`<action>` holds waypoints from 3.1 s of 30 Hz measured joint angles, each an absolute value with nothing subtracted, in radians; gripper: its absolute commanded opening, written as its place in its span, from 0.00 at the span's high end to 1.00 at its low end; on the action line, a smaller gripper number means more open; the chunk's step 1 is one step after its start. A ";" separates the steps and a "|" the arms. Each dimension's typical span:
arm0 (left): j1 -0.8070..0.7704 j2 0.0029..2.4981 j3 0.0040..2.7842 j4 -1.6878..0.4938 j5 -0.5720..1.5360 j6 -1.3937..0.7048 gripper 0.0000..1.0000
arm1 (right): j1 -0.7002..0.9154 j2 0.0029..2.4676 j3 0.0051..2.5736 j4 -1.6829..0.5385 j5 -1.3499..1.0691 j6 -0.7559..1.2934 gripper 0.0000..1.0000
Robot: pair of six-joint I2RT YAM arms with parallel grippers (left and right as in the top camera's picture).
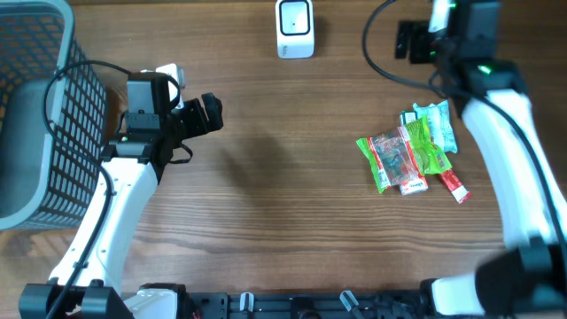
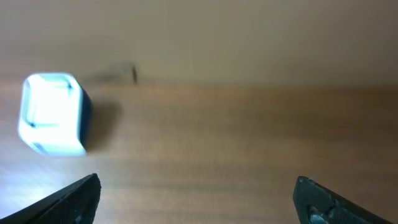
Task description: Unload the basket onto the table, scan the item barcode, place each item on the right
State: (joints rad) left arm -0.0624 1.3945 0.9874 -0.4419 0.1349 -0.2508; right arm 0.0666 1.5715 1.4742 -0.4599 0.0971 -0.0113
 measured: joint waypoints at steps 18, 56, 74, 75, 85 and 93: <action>-0.062 1.394 0.987 -0.442 0.135 -0.251 0.00 | 0.067 0.901 1.474 -0.713 0.097 -0.011 0.00; -0.062 1.394 0.987 -0.442 0.135 -0.251 0.00 | 0.066 0.026 0.229 0.314 -0.025 -0.041 0.00; -0.062 1.394 0.987 -0.442 0.135 -0.251 0.00 | 0.067 0.015 0.006 -0.001 -0.026 0.089 0.00; -0.062 1.394 0.987 -0.442 0.135 -0.251 0.00 | 0.067 0.015 0.006 0.000 -0.026 0.090 0.00; -0.062 1.394 0.987 -0.442 0.135 -0.251 0.00 | 0.067 0.015 0.006 0.000 -0.049 0.051 0.00; -0.062 1.394 0.987 -0.442 0.135 -0.251 0.00 | 0.067 0.015 0.006 0.000 -0.053 0.040 0.00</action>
State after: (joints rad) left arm -0.0624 1.3945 0.9874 -0.4419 0.1349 -0.2508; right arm 0.0666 0.0147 0.0063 -0.0002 -0.0528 0.0402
